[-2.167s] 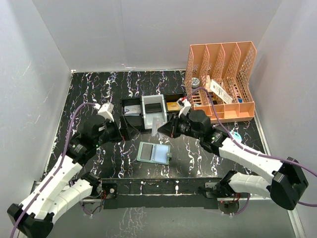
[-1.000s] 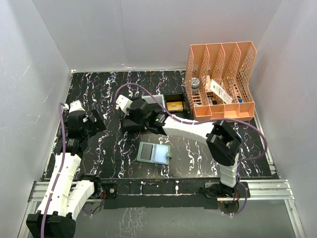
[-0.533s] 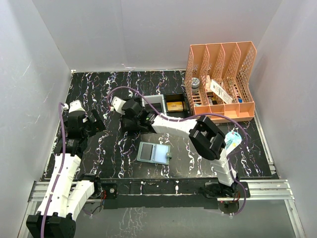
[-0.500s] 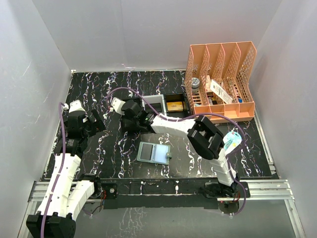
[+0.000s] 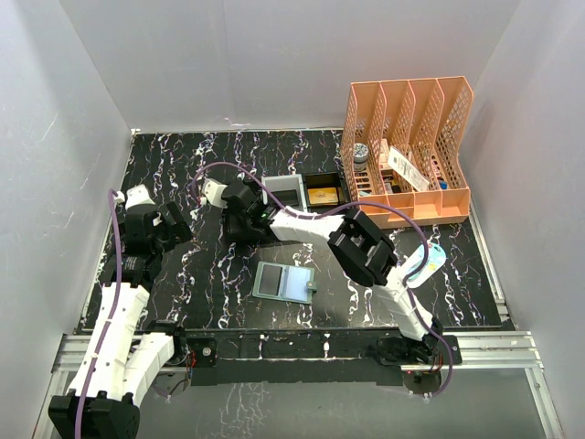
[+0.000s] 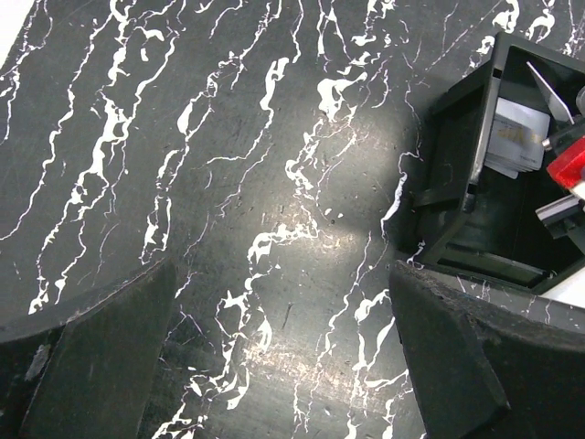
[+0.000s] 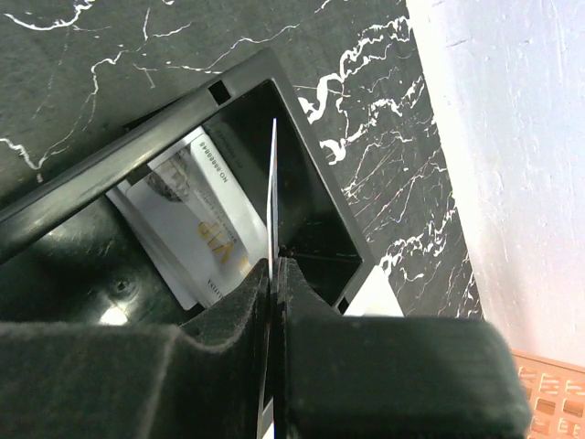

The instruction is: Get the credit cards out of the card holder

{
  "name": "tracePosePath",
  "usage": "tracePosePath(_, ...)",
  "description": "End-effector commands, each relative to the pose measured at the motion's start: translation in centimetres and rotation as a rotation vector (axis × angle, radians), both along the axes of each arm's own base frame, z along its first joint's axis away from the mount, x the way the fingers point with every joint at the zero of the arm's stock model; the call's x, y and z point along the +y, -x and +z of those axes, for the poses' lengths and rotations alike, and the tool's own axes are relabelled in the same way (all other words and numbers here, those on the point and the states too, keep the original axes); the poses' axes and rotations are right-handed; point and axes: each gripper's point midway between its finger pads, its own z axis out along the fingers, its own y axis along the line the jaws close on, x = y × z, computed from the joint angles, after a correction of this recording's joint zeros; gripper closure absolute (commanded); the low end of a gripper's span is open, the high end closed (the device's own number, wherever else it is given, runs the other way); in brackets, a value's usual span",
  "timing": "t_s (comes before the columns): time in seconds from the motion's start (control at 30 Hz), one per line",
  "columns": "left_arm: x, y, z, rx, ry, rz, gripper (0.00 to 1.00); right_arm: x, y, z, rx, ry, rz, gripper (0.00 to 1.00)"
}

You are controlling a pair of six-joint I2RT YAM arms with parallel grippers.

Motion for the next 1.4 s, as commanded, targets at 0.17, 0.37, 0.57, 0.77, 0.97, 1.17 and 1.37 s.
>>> tracePosePath(0.17,2.0,0.6,1.1,-0.014,-0.053,0.102,0.01,1.6,-1.9,0.8,-0.06,-0.016,0.026,1.0)
tracePosePath(0.37,1.9,0.6,1.3,-0.024,-0.05,0.1,0.01,1.8,-1.8,-0.4,-0.037,-0.012,0.03,1.0)
tracePosePath(0.57,1.6,0.5,1.1,-0.017,-0.044,0.083,0.01,1.7,-2.2,-0.7,-0.051,0.009,0.019,1.0)
tracePosePath(0.77,1.3,0.3,0.9,-0.015,-0.039,0.062,0.01,1.9,-2.0,-1.1,-0.045,0.064,0.064,0.97)
tracePosePath(0.97,1.0,0.1,0.6,0.0,-0.032,0.045,0.01,1.7,-2.3,-1.2,-0.044,0.093,0.064,0.99)
tracePosePath(1.17,0.5,-0.1,0.5,0.002,-0.017,0.016,0.01,2.2,-2.1,-0.8,-0.022,0.086,0.088,0.93)
tracePosePath(1.37,0.2,-0.2,0.3,0.011,-0.011,0.001,0.01,2.8,-1.8,0.7,0.006,0.022,0.116,0.76)
